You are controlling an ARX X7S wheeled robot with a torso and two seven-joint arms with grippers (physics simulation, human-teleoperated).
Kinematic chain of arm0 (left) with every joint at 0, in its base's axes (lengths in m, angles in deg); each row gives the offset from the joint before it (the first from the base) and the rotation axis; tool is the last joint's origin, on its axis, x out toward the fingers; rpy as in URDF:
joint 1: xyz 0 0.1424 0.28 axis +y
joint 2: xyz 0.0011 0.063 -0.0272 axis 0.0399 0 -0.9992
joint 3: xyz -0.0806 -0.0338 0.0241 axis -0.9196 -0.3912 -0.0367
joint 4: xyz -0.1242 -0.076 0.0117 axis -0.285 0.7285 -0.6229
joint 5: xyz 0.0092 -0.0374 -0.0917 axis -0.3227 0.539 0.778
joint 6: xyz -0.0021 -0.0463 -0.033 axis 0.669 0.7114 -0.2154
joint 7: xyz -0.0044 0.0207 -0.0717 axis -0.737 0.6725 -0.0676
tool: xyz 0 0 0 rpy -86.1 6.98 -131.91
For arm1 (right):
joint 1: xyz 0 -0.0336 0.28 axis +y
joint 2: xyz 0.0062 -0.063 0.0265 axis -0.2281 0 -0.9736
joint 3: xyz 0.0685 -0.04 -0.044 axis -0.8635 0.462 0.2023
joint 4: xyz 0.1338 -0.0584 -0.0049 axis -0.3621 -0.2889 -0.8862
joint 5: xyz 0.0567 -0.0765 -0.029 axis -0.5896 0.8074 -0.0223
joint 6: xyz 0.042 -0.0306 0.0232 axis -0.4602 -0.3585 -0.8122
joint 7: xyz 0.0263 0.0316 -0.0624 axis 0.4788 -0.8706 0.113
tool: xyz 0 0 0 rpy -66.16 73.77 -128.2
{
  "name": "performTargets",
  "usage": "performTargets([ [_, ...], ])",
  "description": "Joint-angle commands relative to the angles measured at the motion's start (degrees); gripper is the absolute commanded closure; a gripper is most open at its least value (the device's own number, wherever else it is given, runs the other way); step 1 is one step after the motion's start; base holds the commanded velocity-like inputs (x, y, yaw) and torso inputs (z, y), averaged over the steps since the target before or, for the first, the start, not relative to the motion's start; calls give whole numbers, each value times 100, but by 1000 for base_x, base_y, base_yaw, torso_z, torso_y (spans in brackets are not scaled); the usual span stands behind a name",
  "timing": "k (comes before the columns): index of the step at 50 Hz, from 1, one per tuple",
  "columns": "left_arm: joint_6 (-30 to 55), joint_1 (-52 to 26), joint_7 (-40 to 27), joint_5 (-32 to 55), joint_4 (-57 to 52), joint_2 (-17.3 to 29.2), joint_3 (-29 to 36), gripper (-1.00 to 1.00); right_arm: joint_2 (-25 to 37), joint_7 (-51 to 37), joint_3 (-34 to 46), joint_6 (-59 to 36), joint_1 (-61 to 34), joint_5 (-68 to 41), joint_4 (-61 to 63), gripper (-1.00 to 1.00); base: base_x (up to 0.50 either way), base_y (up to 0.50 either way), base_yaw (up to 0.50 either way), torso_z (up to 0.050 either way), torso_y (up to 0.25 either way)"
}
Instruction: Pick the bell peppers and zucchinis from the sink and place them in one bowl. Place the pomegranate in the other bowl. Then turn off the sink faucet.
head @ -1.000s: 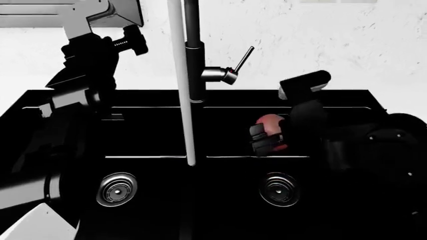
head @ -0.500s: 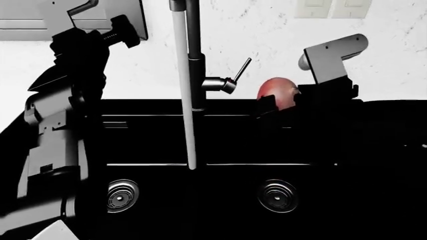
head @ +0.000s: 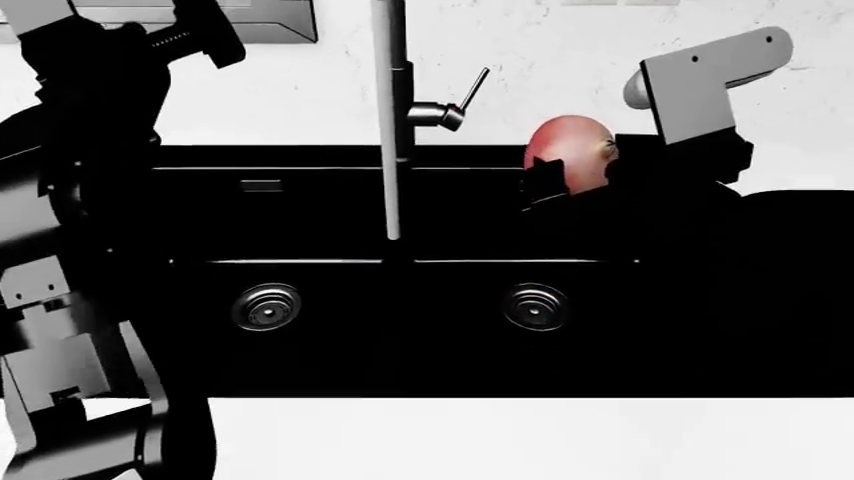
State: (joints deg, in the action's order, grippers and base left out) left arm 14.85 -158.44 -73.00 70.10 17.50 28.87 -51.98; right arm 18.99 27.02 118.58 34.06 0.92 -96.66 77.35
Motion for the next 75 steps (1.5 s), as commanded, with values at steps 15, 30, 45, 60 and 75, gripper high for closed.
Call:
performTargets([
  [15, 1801, 1546, 202, 889, -3146, -209, -493, -100, 334, -61, -205, 1251, 1091, 1298, 1104, 100, -500, 133, 0, 0, 0],
  [30, -125, 3093, 501, 1630, -3616, -496, -705, -100, 736, -446, -435, 3271, 2892, 3108, 1625, 100, -500, 248, 0, 0, 0],
  [45, -689, 3336, 558, 1929, -3205, -334, -613, -100, 475, -373, -351, 3483, 3063, 3500, 1114, 100, -202, 436, 0, 0, 0],
  [60, -631, 3405, 389, 2202, -3364, -237, -526, -100, 421, -378, -228, 3249, 2891, 3695, 1299, 100, 76, 500, 0, 0, 0],
  [75, -720, 3433, 257, 2354, -3370, -174, -469, -100, 350, -352, -179, 3169, 2823, 3771, 1329, 100, 171, 500, 0, 0, 0],
])
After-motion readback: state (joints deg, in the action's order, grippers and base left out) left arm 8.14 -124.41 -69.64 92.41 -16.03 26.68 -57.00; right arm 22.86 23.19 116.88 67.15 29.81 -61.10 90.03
